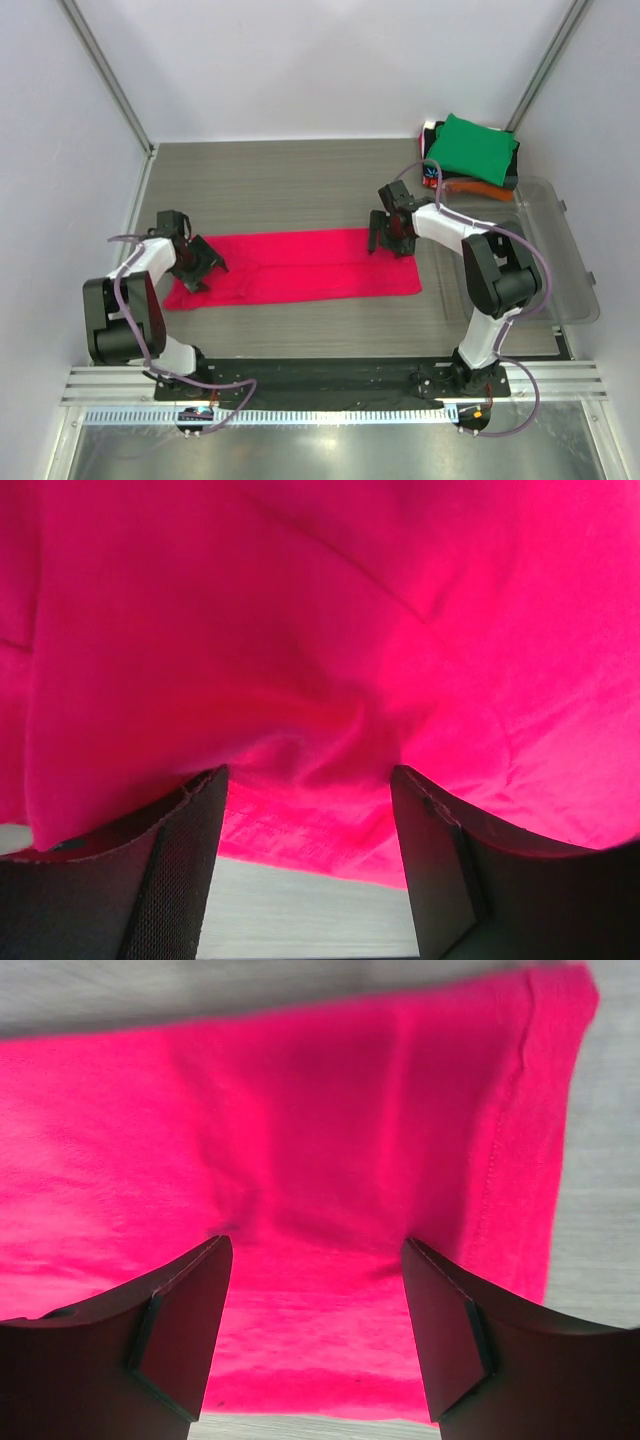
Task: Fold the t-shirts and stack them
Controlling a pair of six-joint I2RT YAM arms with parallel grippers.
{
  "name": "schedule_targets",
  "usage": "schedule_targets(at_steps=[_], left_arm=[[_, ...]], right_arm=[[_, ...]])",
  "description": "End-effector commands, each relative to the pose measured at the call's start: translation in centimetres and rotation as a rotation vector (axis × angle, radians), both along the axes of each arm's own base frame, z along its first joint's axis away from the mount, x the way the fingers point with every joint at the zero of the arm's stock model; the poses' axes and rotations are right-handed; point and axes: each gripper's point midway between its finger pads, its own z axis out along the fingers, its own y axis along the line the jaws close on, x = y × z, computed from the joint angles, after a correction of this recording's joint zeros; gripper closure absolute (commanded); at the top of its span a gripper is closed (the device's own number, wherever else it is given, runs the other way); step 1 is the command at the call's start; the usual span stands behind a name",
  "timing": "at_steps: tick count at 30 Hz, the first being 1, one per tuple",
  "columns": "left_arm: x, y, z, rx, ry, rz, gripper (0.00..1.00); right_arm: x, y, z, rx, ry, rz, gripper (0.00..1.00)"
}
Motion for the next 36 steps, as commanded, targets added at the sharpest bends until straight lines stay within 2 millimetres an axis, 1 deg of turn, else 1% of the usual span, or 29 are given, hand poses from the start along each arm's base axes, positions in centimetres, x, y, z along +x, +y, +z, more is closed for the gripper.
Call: schedule_targets(at_steps=[1,3,6,7,8,9,10,11,12,13,14,15,16,17,18,19,20,21,23,24,25,26,27,29,31,32,34,35,36], left_arm=[[4.1,0.4,-0.1,0.013,-0.071,0.03,0.33],[5.0,0.4,-1.0,0.026,-0.048,0.032,0.33],[7.0,-0.1,-2.5,0.034,-0.004,0.019,0.33],[8.8,-0.1,-1.8,0.043,-0.033,0.02,0.33],[9.3,-0.3,-3.3,0.048,0.006,0.016,0.33],[10.0,-1.1,-3.5,0.057,0.02,0.002,0.33],[13.0,-1.5,-2.5,0.066,-0.024,-0.006,0.33],[13.8,-2.0,-3.9,0.065,0.018,-0.015,0.33],[17.3,-4.2,-1.8,0.065,-0.037,-0.06,0.33],[18.9,-5.4,-1.2,0.063,-0.046,-0.084,0.33],[20.6,-6.8,-0.3,0.057,-0.069,-0.123,0.31],[21.2,-10.0,-2.2,0.045,-0.039,-0.212,0.3],[26.1,-12.7,2.4,0.025,-0.208,-0.323,0.22],[27.4,-15.5,3.4,-0.031,-0.254,-0.412,0.17],[29.2,-18.2,6.3,-0.017,-0.313,-0.486,0.14],[29.5,-19.1,7.2,0.005,-0.332,-0.519,0.1],[29.5,-19.9,8.6,0.013,-0.365,-0.569,0.08],[29.6,-21.0,11.6,0.002,-0.437,-0.592,0.02],[30.0,-21.7,14.8,-0.011,-0.55,-0.599,0.0],[28.4,-21.6,13.2,-0.023,-0.507,-0.612,0.0],[27.7,-21.1,17.9,-0.012,-0.606,-0.609,0.0],[27.3,-21.0,19.6,0.006,-0.663,-0.622,0.0],[26.4,-20.1,19.3,0.034,-0.645,-0.621,0.0],[24.4,-18.8,22.2,0.074,-0.654,-0.614,0.0],[23.1,-17.1,22.8,0.135,-0.625,-0.604,0.0],[21.7,-16.0,23.5,0.161,-0.595,-0.59,0.0],[20.0,-13.7,22.4,0.199,-0.52,-0.56,0.0],[18.4,-13.0,23.7,0.201,-0.532,-0.546,0.0],[16.9,-11.7,21.3,0.198,-0.457,-0.532,0.0]], right_arm=[[-1.2,-1.1,-0.7,-0.048,0.01,-0.026,0.26],[-3.0,-1.4,-1.5,-0.059,0.04,-0.038,0.26],[-6.7,-0.4,-2.6,-0.041,0.104,-0.025,0.26],[-7.8,0.3,-2.7,-0.019,0.12,-0.045,0.26],[-10.5,1.3,-3.7,-0.01,0.168,-0.004,0.26],[-12.1,2.3,-3.9,0.022,0.196,0.006,0.26],[-13.0,3.5,-3.5,0.061,0.185,0.017,0.25],[-16.5,5.8,-4.0,0.095,0.238,0.052,0.25],[-17.7,7.7,-3.7,0.141,0.232,0.084,0.25],[-19.4,9.5,-3.3,0.173,0.243,0.131,0.25],[-22.5,12.9,-2.1,0.228,0.272,0.212,0.25],[-24.0,14.8,-1.1,0.254,0.269,0.271,0.25],[-25.1,16.2,-0.2,0.272,0.27,0.318,0.24],[-25.5,18.8,2.1,0.323,0.243,0.372,0.23],[-27.1,20.0,3.2,0.33,0.236,0.432,0.23],[-27.5,20.1,3.9,0.312,0.24,0.441,0.23],[-27.2,21.6,6.3,0.35,0.203,0.463,0.23],[-27.0,21.8,7.1,0.347,0.174,0.475,0.23],[-26.2,22.4,9.7,0.37,0.121,0.477,0.22],[-25.8,22.5,10.3,0.37,0.094,0.49,0.21],[-25.1,22.4,10.7,0.356,0.063,0.48,0.21],[-24.5,22.6,11.4,0.362,0.04,0.479,0.21],[-24.1,22.4,11.4,0.353,0.034,0.475,0.2],[-22.4,21.6,11.0,0.33,0.022,0.45,0.2],[-21.3,20.8,10.6,0.31,0.008,0.427,0.2],[-20.0,20.1,10.4,0.295,-0.009,0.403,0.21],[-18.0,19.0,10.0,0.26,-0.052,0.355,0.2],[-16.5,18.3,9.9,0.247,-0.066,0.327,0.21],[-15.7,18.1,9.9,0.245,-0.08,0.317,0.21]])
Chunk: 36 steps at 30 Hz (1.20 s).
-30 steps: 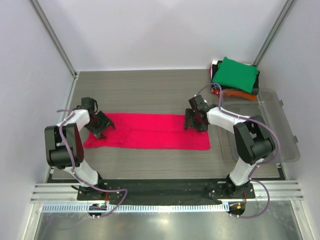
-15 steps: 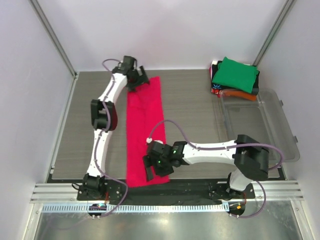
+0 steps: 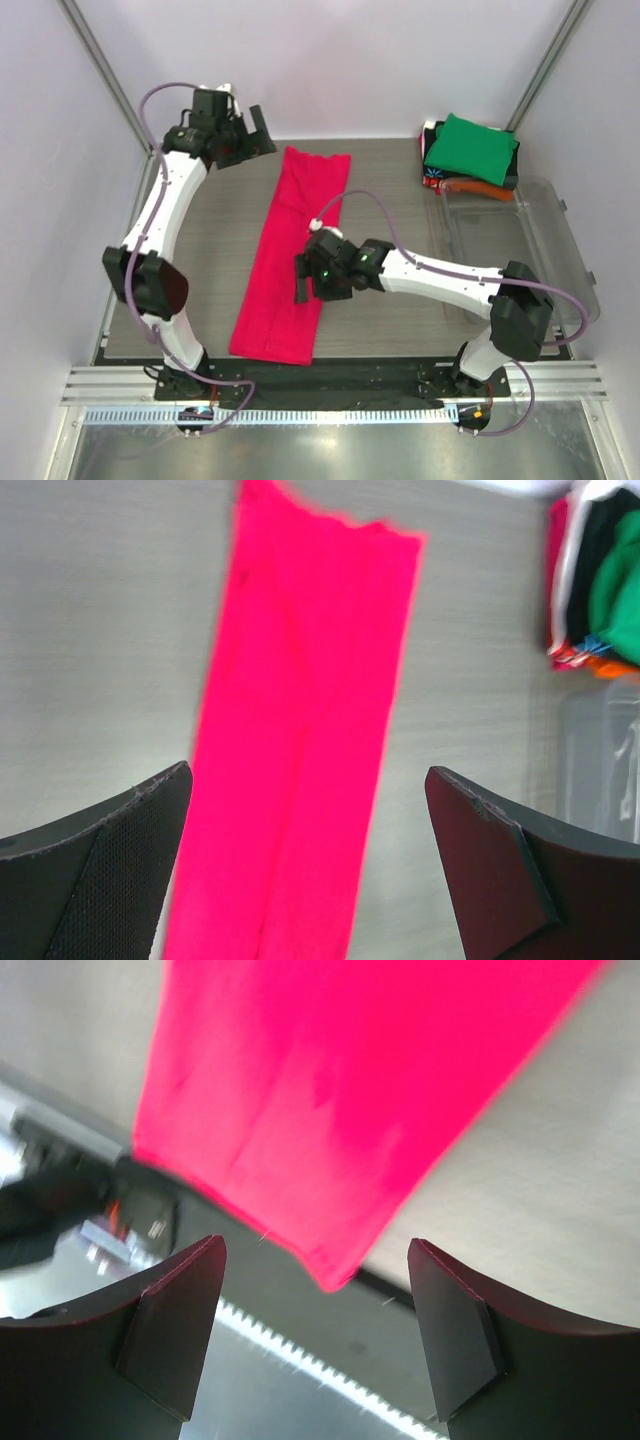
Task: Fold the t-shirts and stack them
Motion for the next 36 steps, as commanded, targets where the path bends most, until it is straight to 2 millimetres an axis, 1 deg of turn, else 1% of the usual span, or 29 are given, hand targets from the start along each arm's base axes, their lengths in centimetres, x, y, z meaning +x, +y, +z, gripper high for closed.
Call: schedule_targets(at_steps=[1,2,3,5,6,7,8,9,10,11,12,13,14,15,16,17,18,20,21,22,23,25,26,27,28,31,32,36], left_arm=[[-5.1,3.8,-4.4,0.082,0.175,0.06,0.0],[-5.9,4.0,-4.4,0.073,0.161,0.059,0.0],[-8.4,4.6,-5.6,0.08,0.189,0.06,0.0],[-10.8,4.8,-6.4,0.058,0.198,0.064,0.0],[-13.5,5.4,-7.7,0.065,0.23,0.066,0.0],[-14.8,5.7,-8.5,0.067,0.251,0.078,0.0],[-16.2,6.0,-9.4,0.061,0.279,0.091,0.0],[-18.7,6.4,-10.7,0.058,0.303,0.095,0.0],[-19.9,6.6,-11.4,0.05,0.321,0.103,0.0],[-21.9,6.7,-13.4,0.037,0.375,0.12,0.01],[-22.8,6.7,-13.8,0.021,0.376,0.126,0.02],[-23.8,6.6,-13.2,-0.002,0.341,0.128,0.03],[-24.4,6.4,-13.6,-0.013,0.337,0.123,0.04],[-25.6,6.6,-15.0,-0.017,0.366,0.135,0.04],[-26.2,6.6,-14.7,-0.029,0.341,0.135,0.04],[-26.7,6.4,-14.9,-0.024,0.336,0.131,0.05],[-26.9,6.3,-14.6,-0.019,0.322,0.134,0.05],[-27.4,5.9,-13.8,-0.029,0.313,0.126,0.05],[-27.5,5.8,-13.7,-0.038,0.314,0.126,0.05],[-27.7,5.7,-13.7,-0.048,0.323,0.132,0.05],[-28.2,5.8,-14.0,-0.048,0.336,0.136,0.05],[-28.5,5.6,-13.7,-0.063,0.334,0.145,0.07],[-28.7,5.7,-13.7,-0.066,0.335,0.155,0.07],[-29.0,5.8,-13.5,-0.077,0.321,0.166,0.07],[-29.2,5.9,-13.4,-0.081,0.317,0.17,0.08],[-29.7,6.2,-13.2,-0.097,0.302,0.205,0.09],[-29.8,6.1,-13.1,-0.103,0.302,0.206,0.09],[-29.9,6.2,-13.0,-0.102,0.291,0.209,0.1]], right_arm=[[3.2,-1.8,0.0,-0.05,-0.081,-0.049,0.2],[4.1,-1.7,0.3,-0.041,-0.091,-0.054,0.2],[4.4,-1.4,0.4,-0.032,-0.094,-0.05,0.2],[4.4,-0.6,0.0,-0.026,-0.076,-0.035,0.2],[3.7,-0.1,-0.4,-0.01,-0.028,-0.02,0.21],[3.3,-0.1,-0.9,-0.014,-0.005,-0.02,0.22],[2.6,-0.5,-2.1,-0.035,0.029,-0.032,0.24],[1.7,-0.5,-2.6,-0.042,0.046,-0.055,0.26],[0.6,-1.3,-4.2,-0.08,0.067,-0.062,0.3],[-0.4,-1.4,-4.7,-0.086,0.076,-0.059,0.31],[-1.4,-1.0,-5.1,-0.082,0.082,-0.041,0.31],[-3.6,-0.3,-5.7,-0.084,0.105,-0.004,0.31],[-5.1,-0.3,-6.6,-0.104,0.119,0.019,0.31],[-6.0,0.1,-7.2,-0.105,0.13,0.012,0.31],[-7.8,0.5,-7.6,-0.106,0.135,0.046,0.31],[-8.5,0.3,-8.4,-0.114,0.146,0.047,0.32],[-8.9,0.8,-9.0,-0.099,0.153,0.047,0.34],[-10.3,0.8,-10.0,-0.101,0.18,0.052,0.36],[-10.5,1.1,-10.2,-0.095,0.183,0.056,0.39],[-10.7,1.0,-10.8,-0.106,0.186,0.053,0.4],[-10.7,0.8,-11.0,-0.115,0.183,0.049,0.41],[-10.5,0.6,-11.2,-0.121,0.173,0.041,0.42],[-10.5,0.6,-11.2,-0.12,0.17,0.04,0.42],[-9.8,0.4,-11.1,-0.123,0.136,0.021,0.42],[-9.8,0.5,-11.0,-0.119,0.133,0.021,0.42],[-9.6,1.1,-9.9,-0.079,0.119,0.024,0.42],[-9.6,1.4,-9.1,-0.054,0.111,0.026,0.42],[-9.2,2.1,-7.9,-0.006,0.089,0.016,0.41]])
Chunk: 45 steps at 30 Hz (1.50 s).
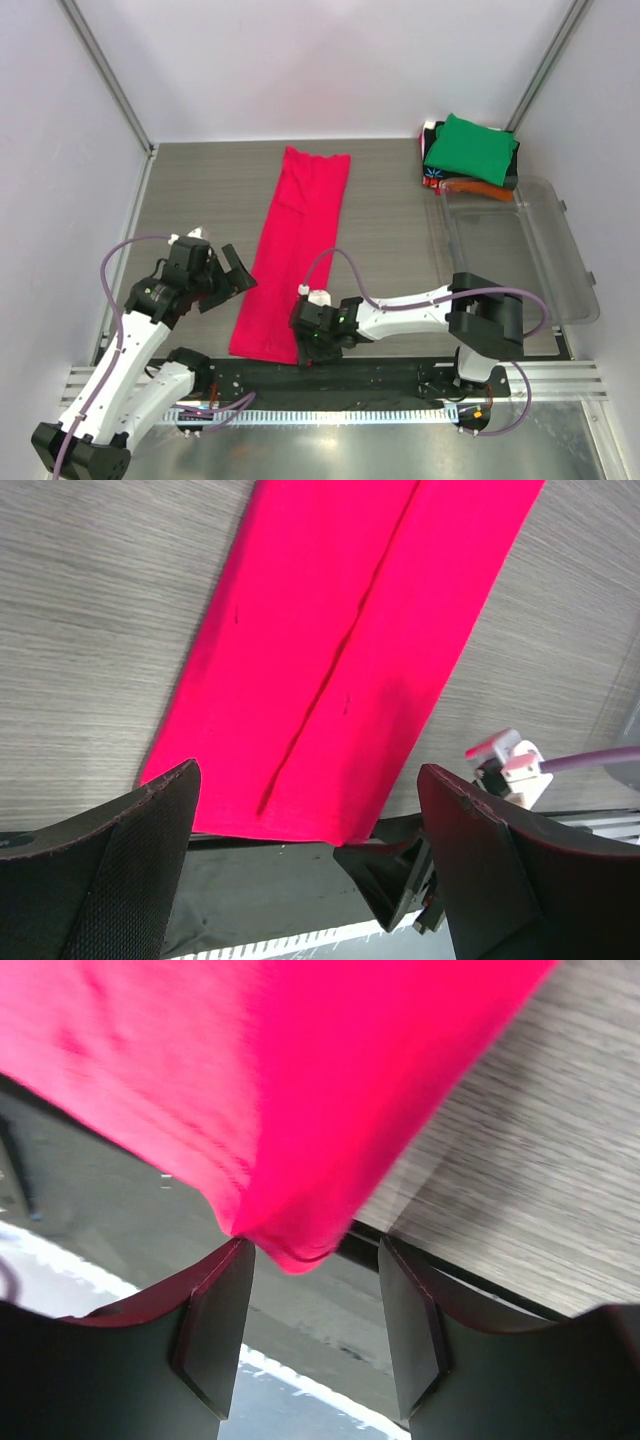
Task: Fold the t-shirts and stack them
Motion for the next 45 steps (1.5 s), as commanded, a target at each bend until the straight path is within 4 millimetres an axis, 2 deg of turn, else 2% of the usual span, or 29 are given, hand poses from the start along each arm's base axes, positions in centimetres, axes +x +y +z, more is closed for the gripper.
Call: schedule_targets(at_steps=[1,7,17,22,26,27,28,31,34,40,43,45], left_arm=[[-0.2,0.3,-0.1,0.005,0.005,0.03,0.11],[-0.1,0.1,-0.2,0.009,0.003,0.021,0.11],[-0.4,0.4,-0.8,0.028,0.02,0.052,0.13],[-1.4,0.5,-1.8,0.018,0.05,0.089,0.17],[-2.2,0.6,-2.8,0.018,0.065,0.114,0.22],[-2.3,0.5,-2.7,0.018,0.068,0.118,0.23],[-2.5,0.8,-3.0,0.039,0.075,0.128,0.23],[-3.2,0.1,-3.3,0.043,0.091,0.099,0.25],[-4.0,-0.6,-3.8,0.025,0.118,0.07,0.31],[-6.2,-1.7,-4.7,-0.002,0.136,0.001,0.38],[-7.7,-2.3,-6.8,-0.002,0.19,-0.045,0.42],[-8.0,-2.9,-6.9,-0.009,0.189,-0.061,0.44]], right_arm=[[1.1,2.2,3.0,0.13,-0.058,-0.037,0.41],[1.0,2.5,4.4,0.174,-0.055,-0.052,0.41],[1.7,0.8,0.7,0.063,-0.073,-0.095,0.48],[2.4,0.0,0.0,0.041,-0.092,-0.122,0.54],[2.9,-0.8,-0.4,0.026,-0.101,-0.136,0.71],[2.9,-0.9,-0.4,0.024,-0.1,-0.139,0.8],[2.9,-1.0,-0.2,0.032,-0.101,-0.143,0.84],[2.7,-2.1,0.1,0.034,-0.101,-0.147,0.99],[2.4,-3.4,0.4,0.027,-0.103,-0.147,0.99],[1.2,-7.3,0.0,-0.003,-0.086,-0.165,0.99],[0.9,-8.0,0.0,0.004,-0.079,-0.169,0.99],[0.8,-8.1,0.0,0.004,-0.079,-0.17,0.99]])
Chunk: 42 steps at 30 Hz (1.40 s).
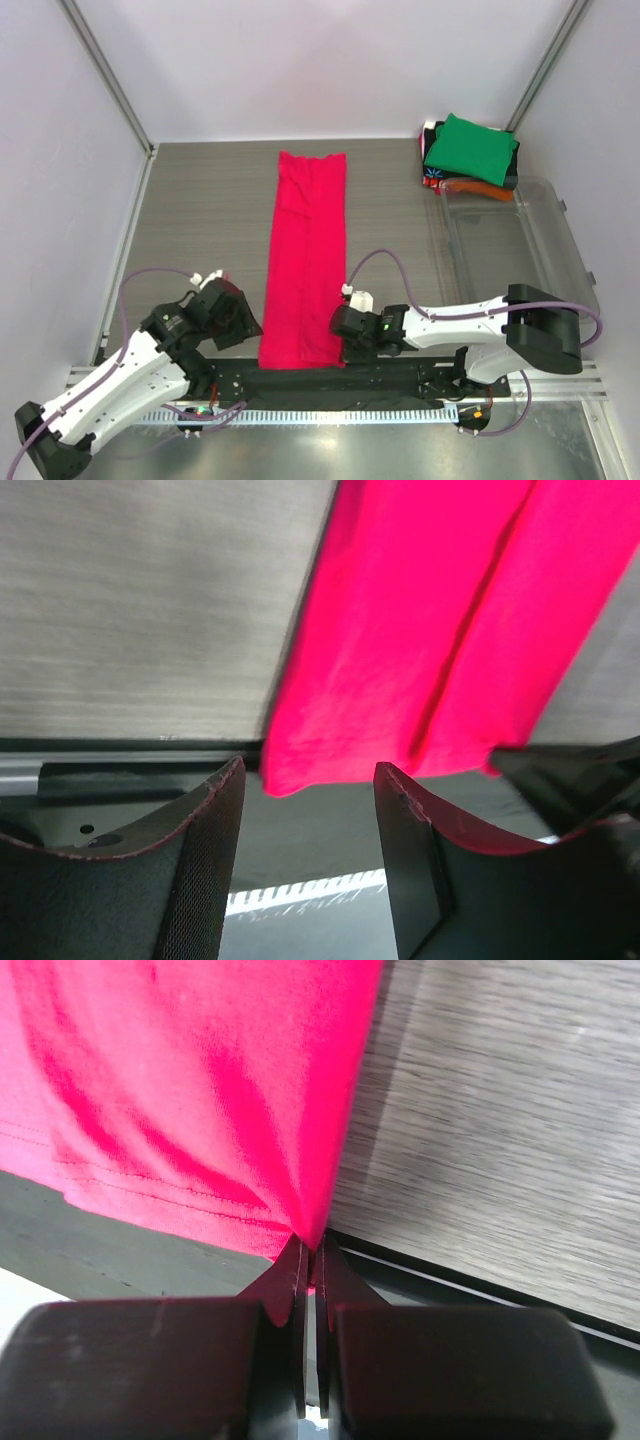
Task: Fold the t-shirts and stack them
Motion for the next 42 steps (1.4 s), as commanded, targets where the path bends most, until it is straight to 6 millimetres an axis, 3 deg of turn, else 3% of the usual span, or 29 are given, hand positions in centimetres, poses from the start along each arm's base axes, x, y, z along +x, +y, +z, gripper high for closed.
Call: schedule_targets(at_steps=[1,7,14,20,24,27,33,39,40,42], left_arm=[[-0.9,-1.0,-0.6,-0.015,0.018,-0.021,0.45],[-3.0,-2.9,-3.2,-0.017,0.067,-0.08,0.44],[-3.8,-3.0,-5.5,0.031,0.074,-0.095,0.46],[-3.2,-3.0,-7.3,0.005,0.034,-0.072,0.53],[-2.9,-2.7,-7.5,0.01,0.013,-0.058,0.65],[-2.5,-2.9,-7.0,-0.006,-0.009,-0.051,0.83],[-2.0,-2.8,-4.8,0.009,-0.033,-0.036,1.0],[-0.7,-3.0,0.0,0.028,-0.108,-0.035,1.0],[-0.2,-3.4,1.6,0.008,-0.132,-0.034,1.0],[0.5,-3.0,2.7,0.038,-0.168,-0.028,1.0]], right_arm=[[0.3,-0.5,0.3,0.002,-0.017,-0.028,0.99],[0.5,-0.2,0.4,0.001,-0.028,-0.023,0.99],[0.5,-0.3,0.2,-0.009,-0.026,-0.02,0.99],[0.4,-0.5,0.1,-0.011,-0.022,-0.02,0.99],[0.3,-0.7,0.1,-0.005,-0.021,-0.024,0.99],[0.3,-0.8,0.2,-0.002,-0.022,-0.027,0.99],[0.6,-1.0,1.2,0.014,-0.046,-0.035,0.99],[3.9,-0.8,7.3,0.048,-0.216,-0.093,0.99],[4.5,-0.2,8.8,0.069,-0.237,-0.101,0.99],[5.4,-0.8,9.7,0.038,-0.27,-0.114,0.99]])
